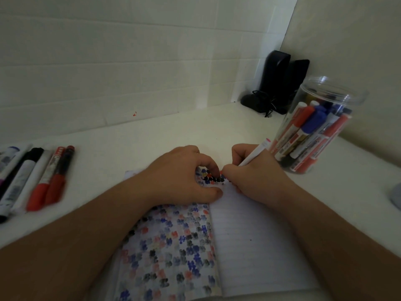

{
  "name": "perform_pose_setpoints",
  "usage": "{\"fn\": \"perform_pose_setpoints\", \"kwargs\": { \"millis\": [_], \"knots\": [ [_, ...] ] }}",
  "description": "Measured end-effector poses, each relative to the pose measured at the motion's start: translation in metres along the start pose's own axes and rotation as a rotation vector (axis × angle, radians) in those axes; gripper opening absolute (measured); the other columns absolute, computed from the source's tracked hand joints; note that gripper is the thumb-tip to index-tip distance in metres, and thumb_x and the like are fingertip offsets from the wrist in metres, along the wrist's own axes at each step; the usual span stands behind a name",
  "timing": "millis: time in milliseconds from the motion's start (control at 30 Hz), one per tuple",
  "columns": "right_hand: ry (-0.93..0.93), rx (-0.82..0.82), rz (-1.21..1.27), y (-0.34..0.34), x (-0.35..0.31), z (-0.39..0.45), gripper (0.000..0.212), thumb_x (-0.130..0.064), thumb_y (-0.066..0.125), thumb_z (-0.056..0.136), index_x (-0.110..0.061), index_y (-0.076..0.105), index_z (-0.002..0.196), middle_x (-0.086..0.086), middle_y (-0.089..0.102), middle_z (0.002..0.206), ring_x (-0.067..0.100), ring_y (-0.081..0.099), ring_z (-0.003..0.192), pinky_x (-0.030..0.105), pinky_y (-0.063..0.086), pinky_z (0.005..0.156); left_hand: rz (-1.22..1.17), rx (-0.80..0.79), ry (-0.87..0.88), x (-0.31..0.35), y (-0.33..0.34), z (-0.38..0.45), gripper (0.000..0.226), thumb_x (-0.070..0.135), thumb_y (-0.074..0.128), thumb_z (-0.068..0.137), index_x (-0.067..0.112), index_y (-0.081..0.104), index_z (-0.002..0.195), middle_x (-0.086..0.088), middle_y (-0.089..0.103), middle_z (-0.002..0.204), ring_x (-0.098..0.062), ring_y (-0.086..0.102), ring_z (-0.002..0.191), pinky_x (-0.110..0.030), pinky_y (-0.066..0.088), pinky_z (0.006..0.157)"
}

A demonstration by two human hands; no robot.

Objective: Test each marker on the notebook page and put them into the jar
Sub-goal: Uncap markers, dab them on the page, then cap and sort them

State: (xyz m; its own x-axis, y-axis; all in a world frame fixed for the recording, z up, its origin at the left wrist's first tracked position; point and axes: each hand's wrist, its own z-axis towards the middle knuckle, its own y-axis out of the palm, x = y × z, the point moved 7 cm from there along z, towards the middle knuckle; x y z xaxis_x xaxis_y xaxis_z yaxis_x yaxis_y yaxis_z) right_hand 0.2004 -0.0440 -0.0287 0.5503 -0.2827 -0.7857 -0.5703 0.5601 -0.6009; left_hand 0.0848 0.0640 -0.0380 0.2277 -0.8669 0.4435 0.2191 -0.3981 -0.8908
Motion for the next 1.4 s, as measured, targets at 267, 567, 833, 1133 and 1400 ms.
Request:
{"fn": "perform_pose_setpoints", "kwargs": {
  "millis": [267,567,833,1133,1400],
  "knots": [
    [0.026,-0.007,0.075,0.000,-0.001,-0.002,0.025,-0.004,0.069,0.081,-0.008,0.051,0.064,0.016,0.064,0.057,0.016,0.062,0.045,0.031,0.048,0.049,-0.008,0.001,-0.013,-0.001,0.000,-0.001,0.036,0.069,0.069,0.072,0.055,0.061,0.104,0.015,0.049,0.091,0.000,0.048,0.085,-0.026,0.041,0.072],
    [0.052,-0.004,0.119,-0.001,0.002,-0.002,0.027,-0.002,0.067,0.080,-0.008,0.049,0.062,0.012,0.063,0.054,0.019,0.062,0.047,0.032,0.047,0.049,0.003,0.000,-0.012,0.001,-0.001,-0.001,0.038,0.069,0.069,0.072,0.053,0.062,0.107,0.015,0.048,0.090,-0.001,0.048,0.084,-0.026,0.040,0.071],
    [0.025,-0.030,0.102,0.001,0.000,-0.002,0.031,-0.001,0.068,0.082,-0.010,0.047,0.061,0.011,0.059,0.052,0.016,0.057,0.043,0.026,0.043,0.044,0.014,-0.002,0.008,0.002,-0.001,-0.002,0.040,0.069,0.068,0.074,0.054,0.059,0.111,0.016,0.049,0.092,0.000,0.048,0.087,-0.026,0.042,0.074],
    [0.078,-0.100,0.781,-0.012,-0.004,0.001,0.013,-0.015,0.071,0.091,-0.009,0.060,0.085,0.004,0.055,0.061,0.015,0.041,0.047,0.023,0.036,0.041,-0.307,0.170,-0.050,-0.013,-0.019,-0.002,0.020,0.025,0.052,0.105,0.032,0.044,0.122,0.022,0.072,0.106,0.010,0.063,0.097,-0.008,0.049,0.077],
    [0.185,-0.120,0.846,-0.007,-0.002,0.000,0.023,-0.014,0.058,0.101,-0.013,0.069,0.080,0.008,0.060,0.069,0.017,0.050,0.052,0.022,0.038,0.043,-0.357,0.266,-0.035,-0.009,-0.027,-0.002,0.011,0.034,0.067,0.095,0.036,0.061,0.104,0.016,0.074,0.106,0.006,0.067,0.098,-0.010,0.053,0.082]
  ]
}}
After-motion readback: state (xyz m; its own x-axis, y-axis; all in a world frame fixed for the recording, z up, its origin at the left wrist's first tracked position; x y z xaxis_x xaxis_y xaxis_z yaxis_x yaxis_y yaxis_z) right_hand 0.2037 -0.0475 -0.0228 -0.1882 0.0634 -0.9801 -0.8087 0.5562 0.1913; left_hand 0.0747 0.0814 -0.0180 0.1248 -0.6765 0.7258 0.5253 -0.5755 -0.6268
